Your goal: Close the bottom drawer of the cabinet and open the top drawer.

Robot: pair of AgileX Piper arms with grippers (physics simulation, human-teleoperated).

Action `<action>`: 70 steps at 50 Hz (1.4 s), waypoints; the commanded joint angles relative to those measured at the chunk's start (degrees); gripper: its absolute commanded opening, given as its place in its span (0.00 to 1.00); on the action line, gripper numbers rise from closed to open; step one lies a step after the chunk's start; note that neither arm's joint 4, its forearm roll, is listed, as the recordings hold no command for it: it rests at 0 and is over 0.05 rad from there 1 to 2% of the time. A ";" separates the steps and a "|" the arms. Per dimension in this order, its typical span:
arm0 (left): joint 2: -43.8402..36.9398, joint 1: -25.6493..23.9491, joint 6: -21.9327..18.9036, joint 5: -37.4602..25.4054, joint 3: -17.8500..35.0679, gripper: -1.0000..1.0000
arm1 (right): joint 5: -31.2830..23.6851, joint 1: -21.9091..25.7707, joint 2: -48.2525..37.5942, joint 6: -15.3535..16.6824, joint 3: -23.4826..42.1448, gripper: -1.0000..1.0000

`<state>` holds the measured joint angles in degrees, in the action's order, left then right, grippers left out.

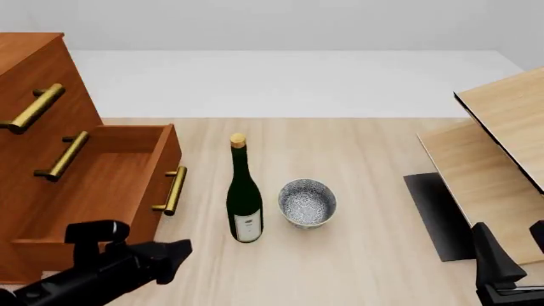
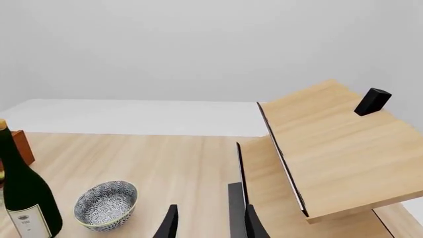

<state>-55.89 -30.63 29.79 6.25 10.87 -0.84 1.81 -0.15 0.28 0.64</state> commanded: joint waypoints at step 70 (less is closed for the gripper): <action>-5.14 31.26 -16.33 8.16 -3.81 1.00 | 0.03 -0.07 -0.03 -0.07 0.05 1.00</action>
<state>-58.33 -2.75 15.09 11.05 7.41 -0.83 1.84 -0.15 0.18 0.65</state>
